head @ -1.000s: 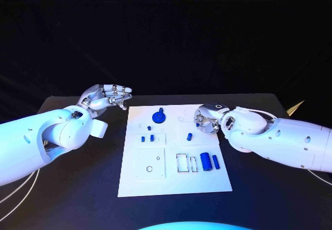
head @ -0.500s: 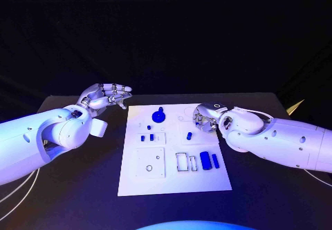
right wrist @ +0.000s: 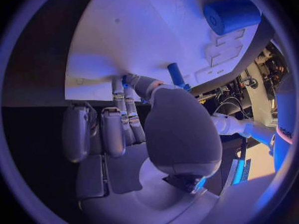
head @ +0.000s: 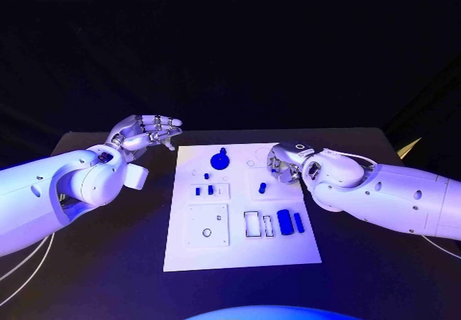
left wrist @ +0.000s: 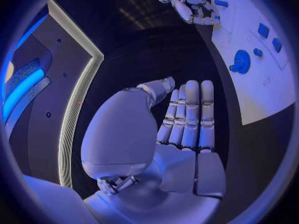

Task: Assemble the parts on the task board

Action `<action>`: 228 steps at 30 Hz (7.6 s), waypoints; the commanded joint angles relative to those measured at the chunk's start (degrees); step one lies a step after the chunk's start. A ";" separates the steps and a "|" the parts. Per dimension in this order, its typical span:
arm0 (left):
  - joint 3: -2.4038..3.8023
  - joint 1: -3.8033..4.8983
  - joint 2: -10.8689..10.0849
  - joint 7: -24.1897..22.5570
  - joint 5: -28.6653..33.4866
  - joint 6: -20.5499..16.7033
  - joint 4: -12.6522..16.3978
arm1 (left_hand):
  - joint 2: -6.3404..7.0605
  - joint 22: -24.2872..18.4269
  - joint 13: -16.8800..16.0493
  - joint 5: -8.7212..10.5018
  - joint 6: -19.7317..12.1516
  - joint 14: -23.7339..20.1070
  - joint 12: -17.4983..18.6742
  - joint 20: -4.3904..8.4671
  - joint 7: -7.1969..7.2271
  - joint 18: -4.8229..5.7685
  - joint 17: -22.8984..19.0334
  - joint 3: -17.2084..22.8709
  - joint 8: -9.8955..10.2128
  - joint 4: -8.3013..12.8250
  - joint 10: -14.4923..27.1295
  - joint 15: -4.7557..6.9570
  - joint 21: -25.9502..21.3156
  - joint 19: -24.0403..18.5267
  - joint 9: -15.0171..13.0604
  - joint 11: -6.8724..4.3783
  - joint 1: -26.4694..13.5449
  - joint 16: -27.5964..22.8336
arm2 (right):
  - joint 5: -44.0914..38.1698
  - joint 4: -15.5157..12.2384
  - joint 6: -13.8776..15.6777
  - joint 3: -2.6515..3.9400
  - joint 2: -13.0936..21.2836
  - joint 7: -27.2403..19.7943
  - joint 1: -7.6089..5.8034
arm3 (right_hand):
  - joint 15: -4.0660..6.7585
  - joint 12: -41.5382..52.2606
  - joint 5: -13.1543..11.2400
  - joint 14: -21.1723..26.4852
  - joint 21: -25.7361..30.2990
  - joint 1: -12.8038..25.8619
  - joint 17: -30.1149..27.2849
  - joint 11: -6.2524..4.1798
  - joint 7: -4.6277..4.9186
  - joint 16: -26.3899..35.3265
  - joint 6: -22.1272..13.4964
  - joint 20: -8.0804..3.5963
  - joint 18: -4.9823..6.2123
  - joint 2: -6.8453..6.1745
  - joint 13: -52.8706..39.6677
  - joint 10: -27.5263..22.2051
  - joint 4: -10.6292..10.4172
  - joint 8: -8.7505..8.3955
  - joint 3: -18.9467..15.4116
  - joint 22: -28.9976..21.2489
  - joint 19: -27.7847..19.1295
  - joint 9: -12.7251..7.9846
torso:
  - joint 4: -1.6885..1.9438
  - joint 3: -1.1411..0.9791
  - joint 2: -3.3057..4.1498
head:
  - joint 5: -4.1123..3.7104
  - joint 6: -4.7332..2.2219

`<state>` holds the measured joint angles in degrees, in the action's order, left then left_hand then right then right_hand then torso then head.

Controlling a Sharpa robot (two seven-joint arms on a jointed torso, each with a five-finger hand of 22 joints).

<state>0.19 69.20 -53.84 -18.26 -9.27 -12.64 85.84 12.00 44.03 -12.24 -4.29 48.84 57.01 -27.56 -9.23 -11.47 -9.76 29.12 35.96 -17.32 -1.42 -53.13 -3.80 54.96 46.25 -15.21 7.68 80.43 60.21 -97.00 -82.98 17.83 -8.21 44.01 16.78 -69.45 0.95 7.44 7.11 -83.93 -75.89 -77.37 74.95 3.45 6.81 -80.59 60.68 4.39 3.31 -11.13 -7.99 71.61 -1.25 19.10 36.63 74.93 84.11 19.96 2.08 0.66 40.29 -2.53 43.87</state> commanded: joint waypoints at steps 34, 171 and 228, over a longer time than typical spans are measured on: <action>0.05 0.07 0.36 -1.77 2.40 1.81 -1.80 | -0.70 -3.02 2.32 -0.06 -0.93 -4.46 2.16 -1.29 -0.84 -0.66 -4.38 -0.82 -0.19 0.19 2.22 -1.06 -5.75 -3.53 0.58 1.13 0.13 -8.93 | 0.40 -5.24 4.83 -0.21 3.37 0.20 0.40 | 0.51 -1.05 1.92 -3.67 -1.32 1.06 2.88 -0.51 -0.14 -0.22 0.18 -0.26 -0.77 1.26 -0.09 1.17 1.00 0.97 0.60 8.48 2.06 1.77 | -0.04 -0.03 0.02 | 0.21 -0.65; 0.01 0.19 5.12 -1.05 2.77 0.88 -4.85 | -0.99 -11.08 6.59 -0.16 -2.35 -9.86 5.14 -4.27 -2.14 -0.57 -10.71 -1.64 -0.60 -0.60 4.22 -3.82 -19.01 -6.24 1.59 2.88 -0.29 -21.82 | 1.18 -12.16 0.99 -1.44 -8.30 -1.54 6.71 | 0.21 -2.74 2.16 -3.39 -1.71 2.96 1.86 -0.02 0.38 0.33 -1.93 0.07 -0.82 0.36 -0.13 0.74 1.42 0.20 0.11 8.95 2.07 3.04 | 0.00 0.07 0.02 | 8.11 2.65; 0.00 0.19 4.52 -1.12 2.77 0.91 -4.90 | -1.02 -11.25 6.71 -0.16 -2.29 -9.85 5.21 -4.27 -2.10 -0.57 -10.78 -1.66 -0.70 -0.53 4.29 -3.83 -19.26 -6.13 1.59 2.88 -0.16 -22.04 | 7.69 -16.94 0.89 -0.16 6.08 -0.78 -0.49 | -1.81 3.00 1.83 -2.76 8.80 2.27 -0.57 2.41 0.99 0.83 -11.40 1.95 1.09 -2.38 -2.04 -16.51 -1.23 -7.93 -12.73 4.43 -0.77 2.70 | -0.03 0.12 0.01 | 5.91 1.07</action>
<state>0.15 69.31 -49.41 -18.94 -6.72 -12.23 80.86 11.39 32.83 -5.59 -4.29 46.89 46.68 -22.57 -13.53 -11.97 -9.74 18.39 34.55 -17.78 -2.05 -48.54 -7.58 36.06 39.71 -13.67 10.43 80.29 38.34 -91.10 -100.24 21.84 -8.39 50.03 16.14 -69.87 -0.42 10.45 8.78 -84.03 -67.02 -74.87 74.47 5.89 7.73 -79.89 49.57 5.96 3.98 -13.39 -10.03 55.24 -2.51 11.19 23.90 74.94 83.39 22.67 2.05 0.77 40.23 3.52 45.05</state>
